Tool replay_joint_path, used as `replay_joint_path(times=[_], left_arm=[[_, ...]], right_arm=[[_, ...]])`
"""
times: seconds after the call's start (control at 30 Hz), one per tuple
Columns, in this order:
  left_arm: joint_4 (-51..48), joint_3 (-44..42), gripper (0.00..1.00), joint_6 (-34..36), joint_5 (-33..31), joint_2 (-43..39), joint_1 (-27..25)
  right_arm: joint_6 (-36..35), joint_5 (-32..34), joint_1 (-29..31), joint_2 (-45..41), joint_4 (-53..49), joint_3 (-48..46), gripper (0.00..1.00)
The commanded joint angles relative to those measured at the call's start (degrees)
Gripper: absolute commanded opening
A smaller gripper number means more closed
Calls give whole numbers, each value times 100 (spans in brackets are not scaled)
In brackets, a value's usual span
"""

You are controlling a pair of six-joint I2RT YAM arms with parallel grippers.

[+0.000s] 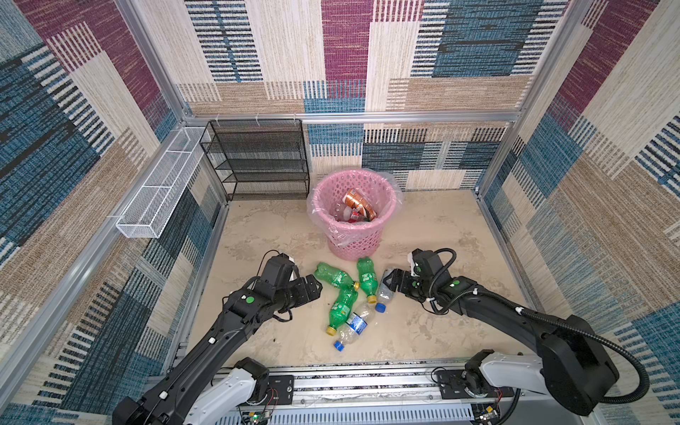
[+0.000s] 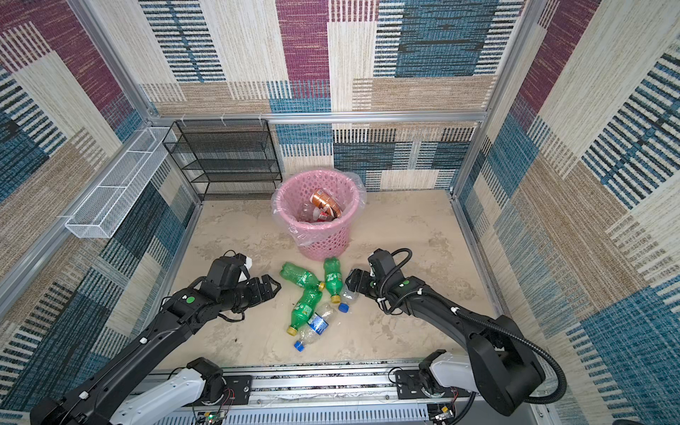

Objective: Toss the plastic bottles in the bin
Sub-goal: 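Lower the left gripper by the green bottles while the right nears the soda water bottle, then close the right gripper around the clear soda water bottle and lift it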

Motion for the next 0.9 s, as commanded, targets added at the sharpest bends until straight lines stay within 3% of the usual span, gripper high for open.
replay_joint_path(times=[0.0, 0.87], left_arm=[[157, -60, 91, -69, 89, -8, 16], [194, -150, 91, -61, 152, 11, 63]], right_arm=[[-13, 121, 4, 177, 139, 126, 85], [-166, 156, 7, 1215, 167, 523, 79]])
